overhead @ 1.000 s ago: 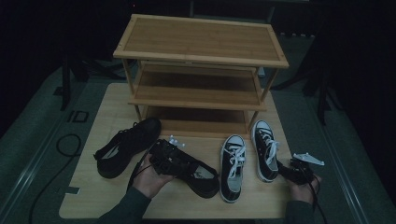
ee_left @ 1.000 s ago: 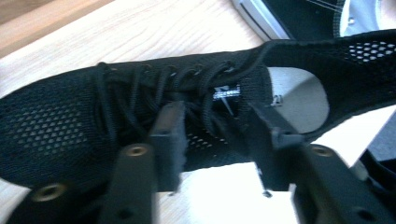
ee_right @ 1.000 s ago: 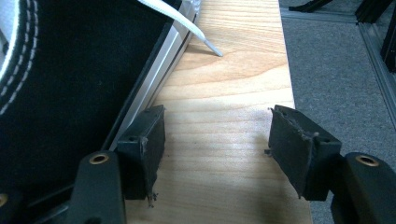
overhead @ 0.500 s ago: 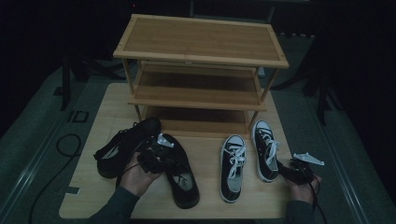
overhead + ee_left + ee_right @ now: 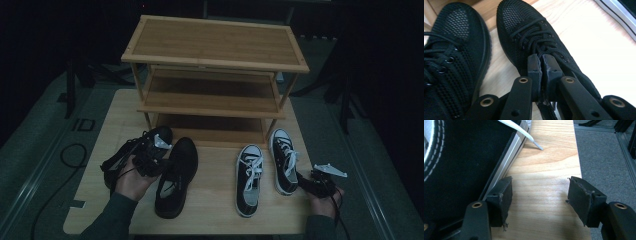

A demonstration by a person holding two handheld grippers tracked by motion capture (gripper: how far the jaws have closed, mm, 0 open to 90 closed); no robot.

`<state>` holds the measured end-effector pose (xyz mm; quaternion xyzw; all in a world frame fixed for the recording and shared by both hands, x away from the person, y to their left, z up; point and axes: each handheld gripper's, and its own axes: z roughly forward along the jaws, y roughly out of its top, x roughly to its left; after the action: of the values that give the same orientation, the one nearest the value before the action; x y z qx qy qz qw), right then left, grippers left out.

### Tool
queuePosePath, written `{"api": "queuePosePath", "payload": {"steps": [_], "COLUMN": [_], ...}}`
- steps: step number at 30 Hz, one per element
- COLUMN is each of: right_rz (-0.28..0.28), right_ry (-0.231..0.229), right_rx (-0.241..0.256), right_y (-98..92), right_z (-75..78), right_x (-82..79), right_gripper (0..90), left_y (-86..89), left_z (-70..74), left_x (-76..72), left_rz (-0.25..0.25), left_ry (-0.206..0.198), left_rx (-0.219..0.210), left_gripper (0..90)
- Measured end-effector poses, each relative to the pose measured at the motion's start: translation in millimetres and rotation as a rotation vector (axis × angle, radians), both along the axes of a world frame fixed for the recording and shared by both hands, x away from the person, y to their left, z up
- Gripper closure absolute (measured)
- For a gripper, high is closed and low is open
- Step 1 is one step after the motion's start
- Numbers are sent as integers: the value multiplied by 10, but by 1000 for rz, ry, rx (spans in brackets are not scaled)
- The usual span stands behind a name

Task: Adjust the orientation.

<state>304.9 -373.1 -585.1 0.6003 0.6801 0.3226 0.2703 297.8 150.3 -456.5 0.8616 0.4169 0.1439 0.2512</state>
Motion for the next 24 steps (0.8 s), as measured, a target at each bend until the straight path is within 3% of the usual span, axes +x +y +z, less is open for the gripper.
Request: {"api": "queuePosePath", "payload": {"steps": [14, 24], "right_rz": [0, 0], "right_ry": [0, 0], "right_rx": [1, 1], "right_y": [-1, -1], "right_z": [0, 0], "right_x": [1, 1], "right_gripper": [357, 357], "left_y": [134, 359], "left_z": [16, 49], "left_x": [118, 106], "left_rz": [19, 52], "left_ry": [-17, -26], "left_rx": [17, 30], "left_gripper": [857, 858]}}
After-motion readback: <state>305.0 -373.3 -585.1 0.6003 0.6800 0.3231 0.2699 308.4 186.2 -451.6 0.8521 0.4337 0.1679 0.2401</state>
